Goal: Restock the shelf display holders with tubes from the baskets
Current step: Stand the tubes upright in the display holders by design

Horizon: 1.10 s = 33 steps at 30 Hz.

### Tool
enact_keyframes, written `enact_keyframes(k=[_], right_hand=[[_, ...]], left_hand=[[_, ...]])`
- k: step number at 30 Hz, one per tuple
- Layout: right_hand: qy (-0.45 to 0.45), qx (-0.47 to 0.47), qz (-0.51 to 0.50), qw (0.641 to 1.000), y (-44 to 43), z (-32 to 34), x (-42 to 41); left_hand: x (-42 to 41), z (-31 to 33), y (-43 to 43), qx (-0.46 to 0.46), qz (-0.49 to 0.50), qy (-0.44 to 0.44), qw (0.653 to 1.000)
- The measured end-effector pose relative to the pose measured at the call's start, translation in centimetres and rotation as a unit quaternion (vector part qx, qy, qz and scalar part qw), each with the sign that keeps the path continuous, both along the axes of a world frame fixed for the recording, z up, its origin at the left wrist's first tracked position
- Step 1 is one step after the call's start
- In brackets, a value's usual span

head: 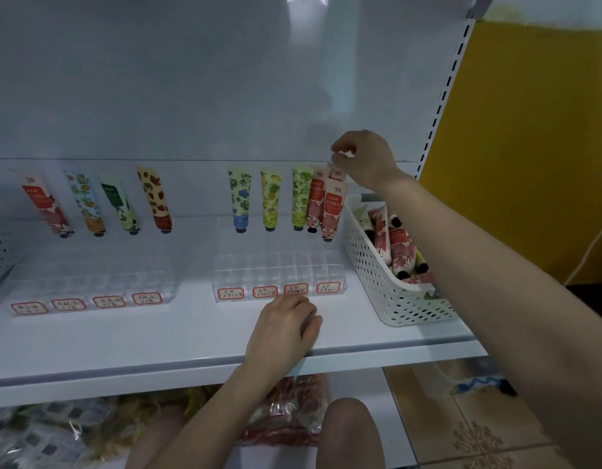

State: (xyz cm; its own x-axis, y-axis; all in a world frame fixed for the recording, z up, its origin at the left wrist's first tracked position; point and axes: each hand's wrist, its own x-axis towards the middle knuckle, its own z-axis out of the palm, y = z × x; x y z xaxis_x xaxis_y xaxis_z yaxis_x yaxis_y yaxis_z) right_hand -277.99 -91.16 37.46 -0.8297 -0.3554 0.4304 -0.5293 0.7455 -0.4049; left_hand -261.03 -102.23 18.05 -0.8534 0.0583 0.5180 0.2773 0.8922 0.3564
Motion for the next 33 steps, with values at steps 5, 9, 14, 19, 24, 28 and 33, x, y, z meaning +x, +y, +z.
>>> enact_keyframes(k=[5, 9, 14, 19, 24, 28, 33], right_hand=[[-0.08, 0.126, 0.049, 0.988, -1.6, 0.3, -1.7], [-0.105, 0.112, 0.05, 0.987, -1.9, 0.5, -2.3], [-0.123, 0.098, 0.033, 0.987, -2.2, 0.6, -2.1], [-0.092, 0.079, 0.039, 0.992, -2.3, 1.1, -1.8], [-0.095, 0.08, 0.053, 0.991, -2.4, 1.4, -1.5], [-0.08, 0.079, 0.057, 0.992, -2.7, 0.9, -1.7], [-0.071, 0.077, 0.062, 0.993, -3.2, 0.3, -1.5]], left_hand=[[-0.1, -0.1, -0.1, 0.001, -0.001, 0.005, 1.0], [-0.1, -0.1, -0.1, 0.003, -0.002, 0.005, 1.0], [-0.2, -0.2, -0.1, 0.008, -0.006, -0.002, 1.0], [-0.2, -0.2, -0.1, 0.01, -0.004, -0.006, 1.0], [-0.2, -0.3, -0.2, 0.017, -0.008, -0.008, 1.0], [-0.3, -0.4, -0.1, 0.02, -0.008, -0.008, 1.0], [-0.4, -0.5, -0.2, 0.026, -0.008, -0.008, 1.0]])
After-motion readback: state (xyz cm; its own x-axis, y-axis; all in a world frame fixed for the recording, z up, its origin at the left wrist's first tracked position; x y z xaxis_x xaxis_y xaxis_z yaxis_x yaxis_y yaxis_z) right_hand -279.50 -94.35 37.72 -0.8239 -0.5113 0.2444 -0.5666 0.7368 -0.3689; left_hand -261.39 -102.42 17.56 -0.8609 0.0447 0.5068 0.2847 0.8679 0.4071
